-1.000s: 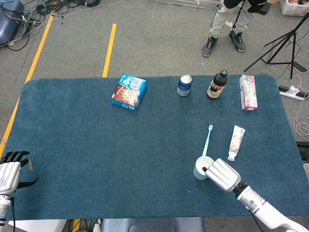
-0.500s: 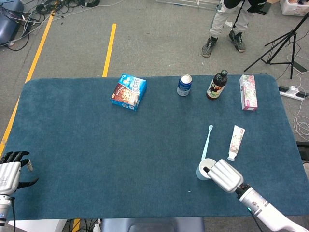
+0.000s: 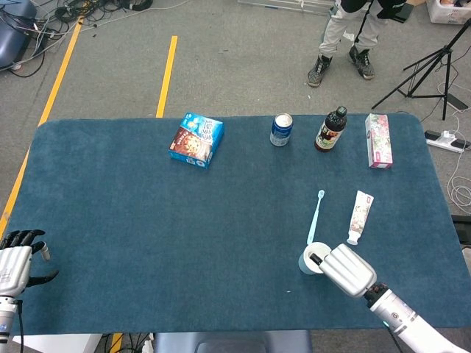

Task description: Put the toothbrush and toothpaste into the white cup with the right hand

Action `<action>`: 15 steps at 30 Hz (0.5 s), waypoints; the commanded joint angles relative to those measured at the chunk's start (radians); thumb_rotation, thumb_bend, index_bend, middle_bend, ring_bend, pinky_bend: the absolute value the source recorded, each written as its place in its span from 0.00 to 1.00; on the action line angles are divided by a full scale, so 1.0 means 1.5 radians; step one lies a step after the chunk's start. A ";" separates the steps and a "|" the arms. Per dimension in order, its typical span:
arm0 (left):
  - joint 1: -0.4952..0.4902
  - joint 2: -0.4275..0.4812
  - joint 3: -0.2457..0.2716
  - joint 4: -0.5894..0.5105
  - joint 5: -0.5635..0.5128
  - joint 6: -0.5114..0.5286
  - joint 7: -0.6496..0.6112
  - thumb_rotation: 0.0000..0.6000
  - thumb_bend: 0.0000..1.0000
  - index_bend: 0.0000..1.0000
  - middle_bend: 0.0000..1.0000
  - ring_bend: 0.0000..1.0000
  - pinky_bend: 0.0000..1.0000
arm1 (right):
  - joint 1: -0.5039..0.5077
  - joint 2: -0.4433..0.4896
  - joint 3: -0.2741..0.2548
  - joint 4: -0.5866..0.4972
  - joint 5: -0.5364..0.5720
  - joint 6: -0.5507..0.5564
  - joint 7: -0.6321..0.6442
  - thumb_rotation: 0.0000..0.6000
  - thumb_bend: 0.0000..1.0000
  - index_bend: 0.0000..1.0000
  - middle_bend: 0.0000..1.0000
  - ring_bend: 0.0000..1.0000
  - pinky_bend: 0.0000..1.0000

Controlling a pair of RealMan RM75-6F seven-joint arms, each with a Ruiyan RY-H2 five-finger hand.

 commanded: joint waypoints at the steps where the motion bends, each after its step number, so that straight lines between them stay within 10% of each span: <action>1: 0.000 0.000 0.000 0.000 -0.001 -0.001 0.000 1.00 0.00 0.58 0.25 0.18 0.14 | -0.009 0.018 0.000 -0.018 -0.019 0.021 0.014 1.00 0.14 0.35 1.00 1.00 1.00; 15: -0.001 -0.001 0.001 -0.001 -0.005 -0.004 0.006 1.00 0.00 0.58 0.25 0.18 0.14 | -0.031 0.104 0.030 -0.060 -0.077 0.137 0.147 1.00 0.14 0.35 1.00 1.00 1.00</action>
